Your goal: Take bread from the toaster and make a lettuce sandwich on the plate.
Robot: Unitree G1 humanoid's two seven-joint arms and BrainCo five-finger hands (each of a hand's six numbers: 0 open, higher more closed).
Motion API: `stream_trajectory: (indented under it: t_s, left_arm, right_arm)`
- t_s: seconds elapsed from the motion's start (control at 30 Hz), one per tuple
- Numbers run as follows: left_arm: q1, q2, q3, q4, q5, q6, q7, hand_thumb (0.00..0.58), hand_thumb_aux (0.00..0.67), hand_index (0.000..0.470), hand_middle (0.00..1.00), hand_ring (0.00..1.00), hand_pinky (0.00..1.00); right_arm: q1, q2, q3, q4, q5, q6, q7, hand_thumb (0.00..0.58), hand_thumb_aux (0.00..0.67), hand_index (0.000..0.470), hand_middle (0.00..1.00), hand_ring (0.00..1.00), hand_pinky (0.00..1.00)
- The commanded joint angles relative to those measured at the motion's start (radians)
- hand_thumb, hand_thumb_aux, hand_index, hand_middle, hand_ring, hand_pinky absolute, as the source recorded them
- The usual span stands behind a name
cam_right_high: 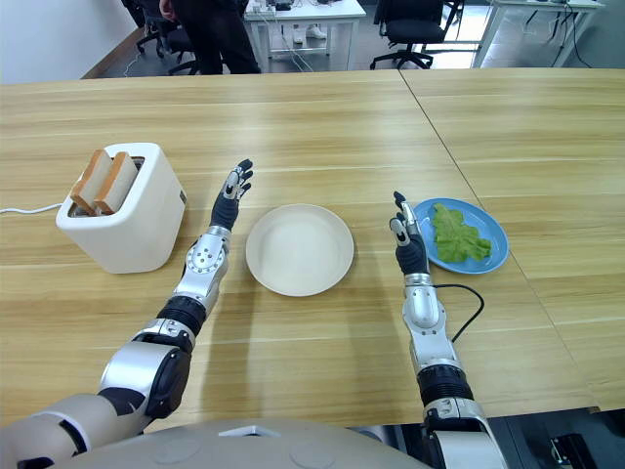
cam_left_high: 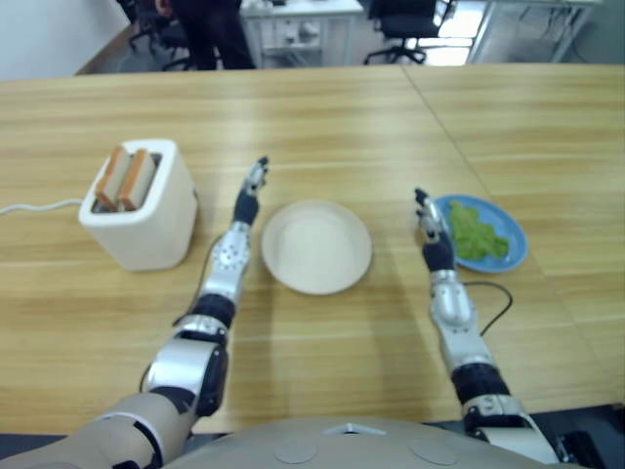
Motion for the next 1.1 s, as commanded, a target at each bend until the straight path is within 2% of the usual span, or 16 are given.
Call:
stream_trajectory:
  t_s: [0.03,0.47,0.57,0.63,0.67,0.73,0.8,0.87,0.93,1.0,1.1]
  left_arm:
    - [0.011,0.0,-0.004,-0.012,0.0,0.013,0.0,0.0,0.0,0.0,0.0,0.0,0.0]
    - [0.025,0.002,-0.008,-0.047,0.006,0.026,0.002,0.0,0.0,0.0,0.0,0.0,0.0]
    - [0.105,0.028,-0.015,-0.416,-0.042,0.084,-0.059,0.0,0.0,0.0,0.0,0.0,0.0]
    - [0.166,0.082,-0.004,-0.766,-0.078,0.185,-0.101,0.0,0.0,0.0,0.0,0.0,0.0]
    - [0.187,0.101,0.001,-0.879,-0.084,0.233,-0.111,0.0,0.0,0.0,0.0,0.0,0.0]
    - [0.217,0.219,0.083,-1.208,-0.156,0.374,-0.145,0.0,0.0,0.0,0.0,0.0,0.0]
    - [0.229,0.355,0.207,-1.388,-0.188,0.469,-0.173,0.0,0.0,0.0,0.0,0.0,0.0]
    - [0.234,0.464,0.311,-1.397,-0.171,0.521,-0.183,0.0,0.0,0.0,0.0,0.0,0.0]
    - [0.256,0.573,0.347,-1.289,-0.008,0.557,-0.154,0.0,0.0,0.0,0.0,0.0,0.0]
    - [0.303,0.678,0.319,-1.169,0.193,0.596,-0.108,0.0,0.0,0.0,0.0,0.0,0.0]
    - [0.371,0.795,0.246,-1.036,0.553,0.661,0.074,0.0,0.0,0.0,0.0,0.0,0.0]
  right_arm:
    - [0.013,0.004,-0.002,-0.017,0.002,0.019,0.007,0.0,0.0,0.0,0.0,0.0,0.0]
    - [0.01,0.008,-0.004,-0.006,0.004,0.026,0.015,0.0,0.0,0.0,0.0,0.0,0.0]
    - [0.011,0.009,-0.006,-0.002,0.005,0.027,0.015,0.0,0.0,0.0,0.0,0.0,0.0]
    - [0.002,0.011,-0.003,0.01,0.005,0.027,0.019,0.0,0.0,0.0,0.0,0.0,0.0]
    - [-0.002,0.013,-0.001,0.014,0.005,0.028,0.022,0.0,0.0,0.0,0.0,0.0,0.0]
    - [-0.02,0.019,0.008,0.038,0.002,0.029,0.028,0.0,0.0,0.0,0.0,0.0,0.0]
    - [-0.03,0.026,0.014,0.05,0.0,0.027,0.031,0.0,0.0,0.0,0.0,0.0,0.0]
    - [-0.031,0.032,0.015,0.051,-0.001,0.026,0.028,0.0,0.0,0.0,0.0,0.0,0.0]
    - [-0.031,0.037,0.014,0.05,-0.001,0.025,0.025,0.0,0.0,0.0,0.0,0.0,0.0]
    - [-0.033,0.038,0.015,0.049,-0.001,0.024,0.026,0.0,0.0,0.0,0.0,0.0,0.0]
    - [-0.027,0.034,0.01,0.043,0.003,0.023,0.027,0.0,0.0,0.0,0.0,0.0,0.0]
